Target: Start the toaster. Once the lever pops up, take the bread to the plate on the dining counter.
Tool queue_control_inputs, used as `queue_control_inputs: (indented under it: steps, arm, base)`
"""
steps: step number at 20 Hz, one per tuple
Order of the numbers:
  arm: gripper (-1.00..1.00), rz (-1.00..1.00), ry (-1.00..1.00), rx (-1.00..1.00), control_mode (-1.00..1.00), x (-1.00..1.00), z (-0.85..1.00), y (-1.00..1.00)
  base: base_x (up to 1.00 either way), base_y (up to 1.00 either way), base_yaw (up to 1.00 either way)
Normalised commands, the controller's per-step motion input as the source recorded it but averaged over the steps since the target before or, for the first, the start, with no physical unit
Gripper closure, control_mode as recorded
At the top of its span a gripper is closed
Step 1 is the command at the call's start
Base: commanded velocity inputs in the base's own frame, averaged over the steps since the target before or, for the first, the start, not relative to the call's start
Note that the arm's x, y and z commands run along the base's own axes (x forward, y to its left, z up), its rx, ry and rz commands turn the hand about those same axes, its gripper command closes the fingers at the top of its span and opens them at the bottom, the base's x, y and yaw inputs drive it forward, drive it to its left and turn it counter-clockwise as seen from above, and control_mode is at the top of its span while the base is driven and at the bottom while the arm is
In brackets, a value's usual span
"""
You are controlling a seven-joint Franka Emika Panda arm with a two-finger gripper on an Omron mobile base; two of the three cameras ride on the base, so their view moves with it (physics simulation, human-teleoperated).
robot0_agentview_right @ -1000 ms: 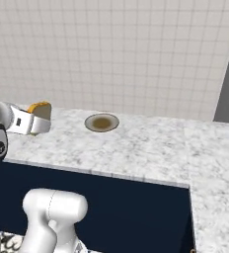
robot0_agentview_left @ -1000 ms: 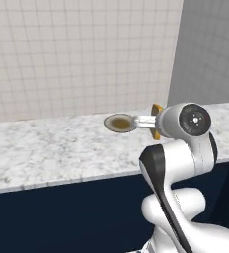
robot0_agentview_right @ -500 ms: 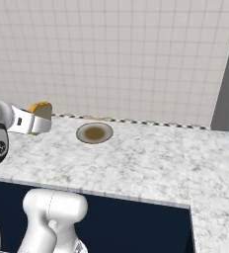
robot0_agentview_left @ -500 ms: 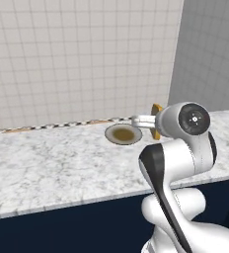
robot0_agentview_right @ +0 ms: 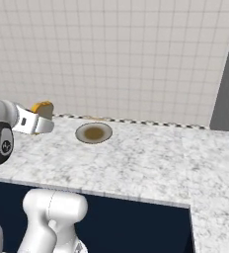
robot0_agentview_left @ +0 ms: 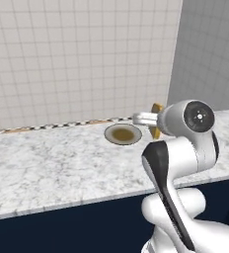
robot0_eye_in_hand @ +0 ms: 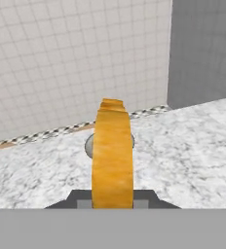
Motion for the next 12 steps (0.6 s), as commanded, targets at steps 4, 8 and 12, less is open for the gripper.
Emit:
queue_control_inputs:
  steps: [4,8,12]
  arm:
    - [1.00,0.25,0.10,0.31,-1.00,0.94,-0.04,-0.39]
    - [1.00,0.31,0.22,0.22,-1.00,1.00,-0.41,-0.38]
    - [1.00,0.25,0.35,0.12,-1.00,1.00,-0.65,-0.29]
  base:
    - [0.00,0.00,0.00]
    - [0.00,0.00,0.00]
    - [0.00,0.00,0.00]
